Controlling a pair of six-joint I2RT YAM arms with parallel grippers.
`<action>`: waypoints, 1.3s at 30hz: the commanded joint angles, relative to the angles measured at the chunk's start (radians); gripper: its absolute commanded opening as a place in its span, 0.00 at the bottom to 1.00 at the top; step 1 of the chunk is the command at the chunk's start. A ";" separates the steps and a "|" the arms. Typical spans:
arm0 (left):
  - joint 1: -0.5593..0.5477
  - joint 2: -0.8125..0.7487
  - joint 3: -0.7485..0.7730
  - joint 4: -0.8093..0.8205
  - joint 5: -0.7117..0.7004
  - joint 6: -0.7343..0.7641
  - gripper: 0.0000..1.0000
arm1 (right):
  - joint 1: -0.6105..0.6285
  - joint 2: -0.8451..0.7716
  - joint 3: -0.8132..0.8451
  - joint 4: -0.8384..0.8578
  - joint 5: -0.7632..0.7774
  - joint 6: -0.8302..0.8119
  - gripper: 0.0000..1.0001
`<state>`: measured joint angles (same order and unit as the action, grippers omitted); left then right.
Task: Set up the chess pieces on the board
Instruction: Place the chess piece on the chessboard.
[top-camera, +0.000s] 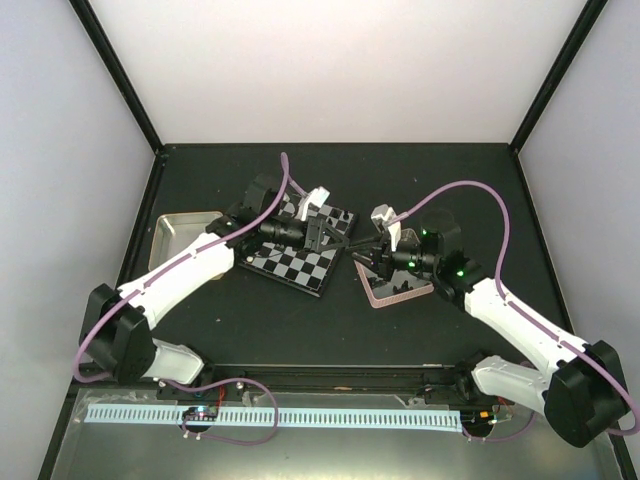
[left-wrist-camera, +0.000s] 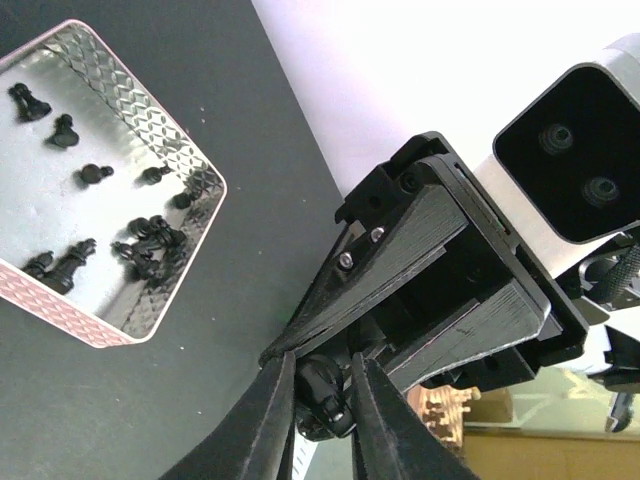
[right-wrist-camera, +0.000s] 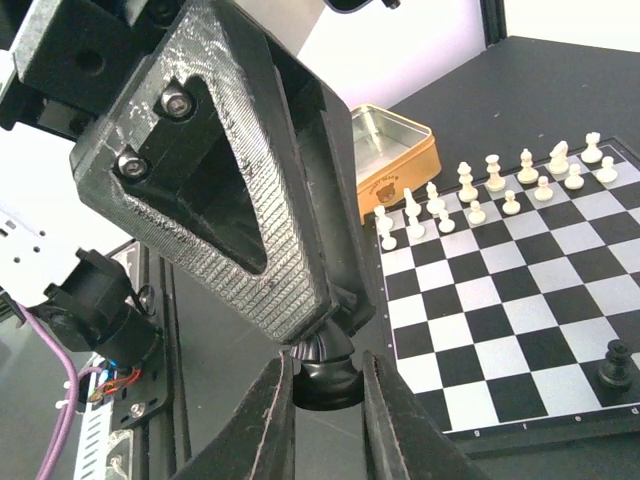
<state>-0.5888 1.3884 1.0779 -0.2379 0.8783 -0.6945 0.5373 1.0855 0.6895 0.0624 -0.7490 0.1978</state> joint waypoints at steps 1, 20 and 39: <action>0.006 0.018 0.052 -0.002 -0.019 -0.012 0.13 | 0.006 0.007 0.028 0.004 0.012 -0.028 0.13; -0.012 0.060 0.153 -0.249 -0.455 0.248 0.02 | 0.006 -0.161 -0.088 0.008 0.377 0.220 0.68; -0.122 0.591 0.671 -0.558 -0.990 0.470 0.02 | 0.004 -0.363 -0.238 -0.113 0.889 0.394 0.68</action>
<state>-0.7048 1.9179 1.6634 -0.7242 -0.0418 -0.2890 0.5381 0.7139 0.4664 -0.0368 0.0700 0.5678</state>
